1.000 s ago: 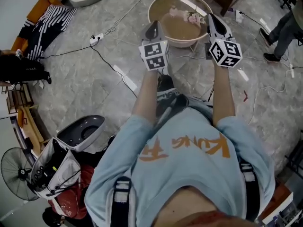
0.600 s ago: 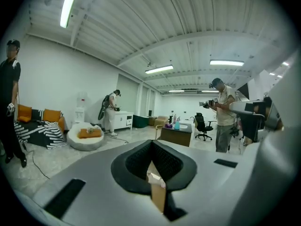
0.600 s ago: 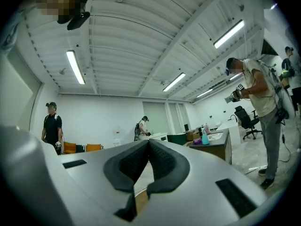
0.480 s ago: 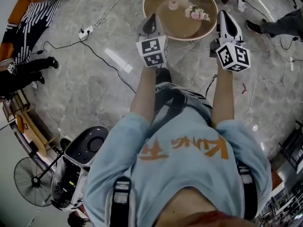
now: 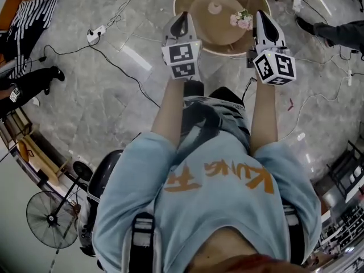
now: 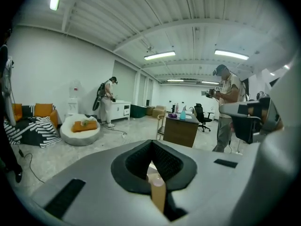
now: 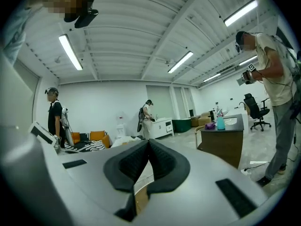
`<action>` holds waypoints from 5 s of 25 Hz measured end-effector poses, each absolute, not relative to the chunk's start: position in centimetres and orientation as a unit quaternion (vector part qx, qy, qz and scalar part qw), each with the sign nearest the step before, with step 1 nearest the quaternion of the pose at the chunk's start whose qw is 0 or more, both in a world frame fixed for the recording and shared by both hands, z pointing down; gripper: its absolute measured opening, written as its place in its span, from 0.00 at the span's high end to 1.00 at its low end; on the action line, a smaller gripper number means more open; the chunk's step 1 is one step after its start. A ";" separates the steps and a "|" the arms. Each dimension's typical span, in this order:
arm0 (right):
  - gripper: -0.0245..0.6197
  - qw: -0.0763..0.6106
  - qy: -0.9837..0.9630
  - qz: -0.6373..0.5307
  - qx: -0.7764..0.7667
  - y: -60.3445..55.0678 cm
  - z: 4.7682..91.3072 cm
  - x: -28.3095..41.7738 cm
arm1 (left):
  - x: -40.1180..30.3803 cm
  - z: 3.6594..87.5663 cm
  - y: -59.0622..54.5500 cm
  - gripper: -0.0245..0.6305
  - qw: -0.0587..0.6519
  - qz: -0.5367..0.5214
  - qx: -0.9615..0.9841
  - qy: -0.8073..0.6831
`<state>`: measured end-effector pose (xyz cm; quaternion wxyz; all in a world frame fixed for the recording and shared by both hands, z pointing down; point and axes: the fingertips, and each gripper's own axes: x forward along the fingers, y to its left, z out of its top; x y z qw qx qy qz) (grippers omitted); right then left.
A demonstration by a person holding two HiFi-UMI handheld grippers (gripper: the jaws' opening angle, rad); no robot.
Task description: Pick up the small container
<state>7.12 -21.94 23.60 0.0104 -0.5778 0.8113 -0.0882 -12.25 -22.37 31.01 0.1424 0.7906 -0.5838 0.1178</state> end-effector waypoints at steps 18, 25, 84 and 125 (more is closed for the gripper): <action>0.94 -0.145 0.848 -0.165 -0.482 -23.7 42.5 11.2 | -5.4 45.0 -25.5 0.93 0.205 0.164 0.776 -0.574; 0.94 -0.159 0.866 -0.199 -0.431 -22.9 52.3 7.5 | -3.5 52.0 -24.8 0.93 0.214 0.176 0.782 -0.558; 0.71 -0.181 0.832 -0.116 -0.511 -40.8 73.1 3.2 | -10.4 71.6 -28.9 0.93 0.300 0.203 0.754 -0.548; 0.72 -0.088 0.901 -0.108 -0.410 -33.4 32.4 7.2 | -6.1 35.2 -27.5 0.93 0.216 0.029 0.675 -0.705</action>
